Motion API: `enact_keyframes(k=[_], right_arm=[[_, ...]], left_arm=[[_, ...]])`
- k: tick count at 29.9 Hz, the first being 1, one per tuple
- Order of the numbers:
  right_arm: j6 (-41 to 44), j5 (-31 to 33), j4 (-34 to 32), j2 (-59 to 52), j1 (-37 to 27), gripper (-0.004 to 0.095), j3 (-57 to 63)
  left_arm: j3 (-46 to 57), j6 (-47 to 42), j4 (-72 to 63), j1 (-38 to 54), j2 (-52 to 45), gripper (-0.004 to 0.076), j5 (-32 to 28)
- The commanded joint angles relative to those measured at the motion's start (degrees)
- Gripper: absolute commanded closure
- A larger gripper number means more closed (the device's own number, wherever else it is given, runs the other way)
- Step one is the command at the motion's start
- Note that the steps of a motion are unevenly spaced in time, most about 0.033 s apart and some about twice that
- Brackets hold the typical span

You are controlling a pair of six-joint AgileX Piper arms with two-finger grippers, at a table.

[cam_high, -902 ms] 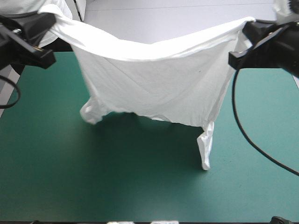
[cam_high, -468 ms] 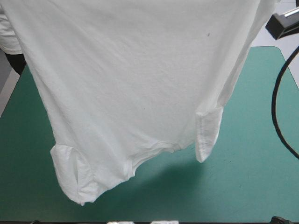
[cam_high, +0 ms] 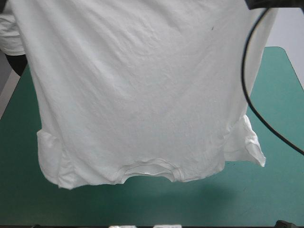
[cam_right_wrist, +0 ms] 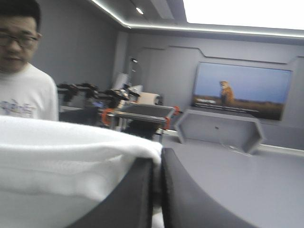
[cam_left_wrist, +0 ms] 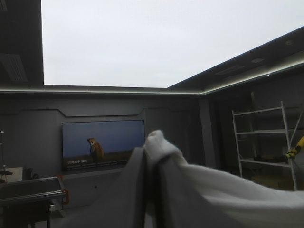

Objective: Fold the cloth

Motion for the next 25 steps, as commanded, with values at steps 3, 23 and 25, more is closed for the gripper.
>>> enact_keyframes(k=[3, 23, 25], right_arm=[[10.39, -7.92, -15.69, 7.04, -3.49, 0.0926, -0.81], [4.67, -36.87, 19.13, 26.16, -33.3, 0.0925, -6.94], [5.14, -34.34, 22.24, 27.32, -34.49, 0.0925, -6.94]], left_arm=[[-0.73, -1.68, 3.53, 0.1, 8.03, 0.0734, -11.58], [-19.68, -2.24, 5.85, 2.4, 35.25, 0.0734, -23.59], [-19.79, -2.24, 5.85, 2.4, 36.97, 0.0734, -21.16]])
